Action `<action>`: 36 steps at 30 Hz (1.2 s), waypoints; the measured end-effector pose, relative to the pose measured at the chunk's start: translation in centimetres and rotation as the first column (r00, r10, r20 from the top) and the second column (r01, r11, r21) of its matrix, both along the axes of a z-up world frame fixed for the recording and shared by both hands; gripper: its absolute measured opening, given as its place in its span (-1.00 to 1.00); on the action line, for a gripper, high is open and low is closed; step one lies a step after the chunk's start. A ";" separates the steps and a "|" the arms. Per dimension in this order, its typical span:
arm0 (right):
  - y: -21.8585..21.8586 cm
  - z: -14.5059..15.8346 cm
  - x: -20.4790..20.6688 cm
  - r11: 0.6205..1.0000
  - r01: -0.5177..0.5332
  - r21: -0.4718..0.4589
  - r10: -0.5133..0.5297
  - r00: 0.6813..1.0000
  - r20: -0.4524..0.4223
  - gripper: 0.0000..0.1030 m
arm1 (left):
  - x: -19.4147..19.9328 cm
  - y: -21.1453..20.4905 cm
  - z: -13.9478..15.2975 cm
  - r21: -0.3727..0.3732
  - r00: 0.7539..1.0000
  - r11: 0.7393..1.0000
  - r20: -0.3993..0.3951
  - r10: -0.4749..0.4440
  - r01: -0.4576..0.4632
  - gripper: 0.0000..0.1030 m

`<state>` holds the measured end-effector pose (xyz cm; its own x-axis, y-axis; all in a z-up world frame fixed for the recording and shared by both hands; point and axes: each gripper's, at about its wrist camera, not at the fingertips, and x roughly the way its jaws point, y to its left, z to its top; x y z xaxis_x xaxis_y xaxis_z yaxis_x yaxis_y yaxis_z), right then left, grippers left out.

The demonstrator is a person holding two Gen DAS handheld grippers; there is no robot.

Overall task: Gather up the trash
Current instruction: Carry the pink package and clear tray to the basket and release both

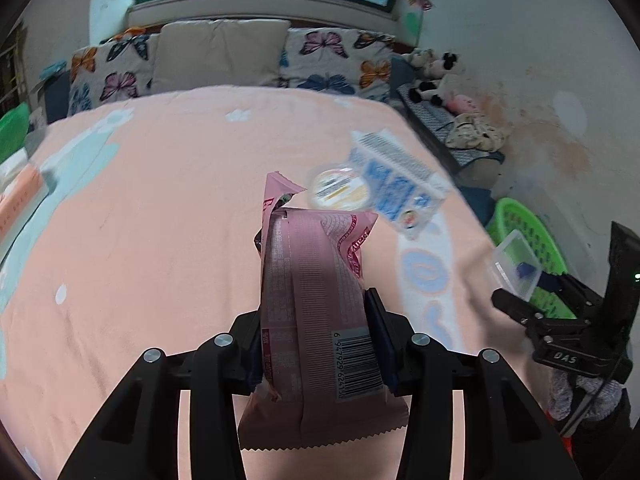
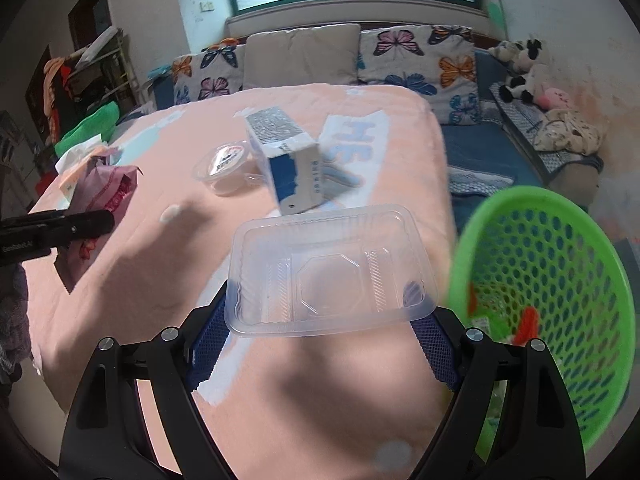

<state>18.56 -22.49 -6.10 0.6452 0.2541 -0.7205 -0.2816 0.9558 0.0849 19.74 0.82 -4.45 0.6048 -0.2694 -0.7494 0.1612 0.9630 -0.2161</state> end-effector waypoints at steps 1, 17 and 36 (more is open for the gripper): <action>-0.4 0.1 -0.2 1.000 0.009 0.002 -0.009 1.000 0.002 0.61 | -0.1 -0.4 0.3 0.001 1.000 1.000 0.007 -0.009 0.009 -0.17; -9.8 -0.3 -3.1 0.978 0.206 0.032 -0.206 0.978 -0.011 0.61 | 0.9 -11.1 2.8 0.010 0.973 0.974 0.035 -0.228 0.228 -0.17; -18.2 -2.5 -4.6 0.927 0.367 0.071 -0.362 0.929 -0.076 0.78 | 3.2 -22.6 2.7 0.052 0.917 0.916 0.015 -0.398 0.397 -0.17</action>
